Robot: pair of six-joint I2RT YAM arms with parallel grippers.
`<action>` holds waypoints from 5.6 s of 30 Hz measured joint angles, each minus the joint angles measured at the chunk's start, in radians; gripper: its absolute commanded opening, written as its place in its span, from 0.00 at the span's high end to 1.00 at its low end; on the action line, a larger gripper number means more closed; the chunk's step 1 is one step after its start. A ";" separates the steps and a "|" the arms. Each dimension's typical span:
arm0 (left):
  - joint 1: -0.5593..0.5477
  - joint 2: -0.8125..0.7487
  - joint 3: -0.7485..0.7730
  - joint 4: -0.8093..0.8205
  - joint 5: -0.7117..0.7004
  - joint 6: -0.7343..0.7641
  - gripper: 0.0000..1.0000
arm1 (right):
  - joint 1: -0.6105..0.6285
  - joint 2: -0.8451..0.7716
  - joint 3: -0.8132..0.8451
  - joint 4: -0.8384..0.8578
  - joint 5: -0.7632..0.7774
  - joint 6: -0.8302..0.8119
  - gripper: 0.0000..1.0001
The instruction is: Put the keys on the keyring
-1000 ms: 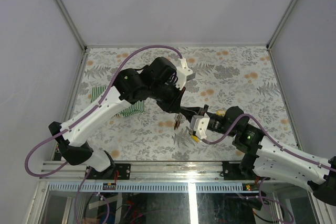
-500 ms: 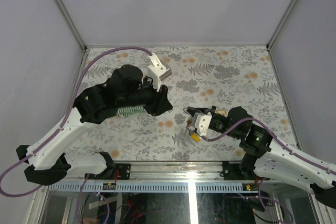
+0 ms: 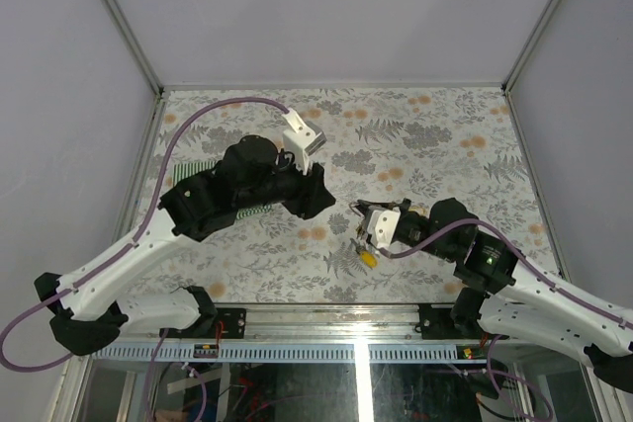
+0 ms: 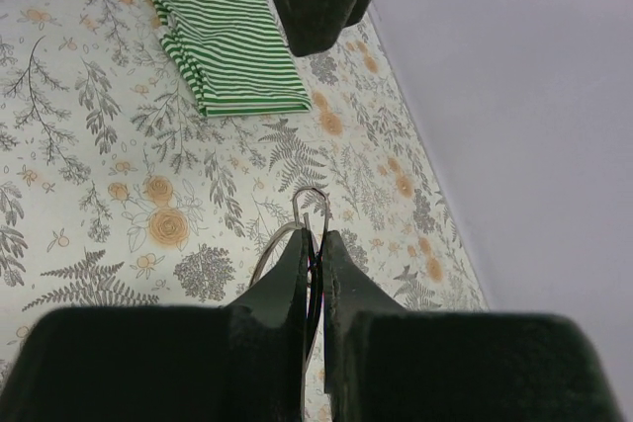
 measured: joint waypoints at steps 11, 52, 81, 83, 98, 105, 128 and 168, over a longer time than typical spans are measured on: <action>0.000 -0.043 -0.230 0.137 -0.126 -0.067 0.53 | 0.000 -0.062 0.026 -0.107 0.130 0.171 1.00; -0.235 0.562 -0.309 0.467 -0.323 -0.350 0.50 | 0.000 -0.106 0.465 -0.784 0.483 0.777 1.00; -0.221 0.724 -0.158 0.366 -0.157 0.223 0.62 | 0.000 -0.090 0.448 -0.793 0.432 0.798 1.00; -0.218 0.734 -0.150 0.361 -0.154 0.232 0.63 | 0.000 -0.090 0.445 -0.794 0.431 0.798 1.00; -0.203 0.772 -0.117 0.335 -0.113 0.263 0.73 | 0.000 -0.090 0.439 -0.798 0.413 0.798 1.00; -0.200 0.778 -0.117 0.326 -0.095 0.266 0.80 | 0.000 -0.090 0.439 -0.801 0.409 0.798 1.00; -0.182 0.682 -0.170 0.327 -0.078 0.270 1.00 | 0.000 -0.067 0.439 -0.799 0.398 0.798 1.00; -0.125 0.647 -0.192 0.418 0.076 0.433 0.61 | 0.000 -0.124 0.396 -0.759 0.391 0.799 1.00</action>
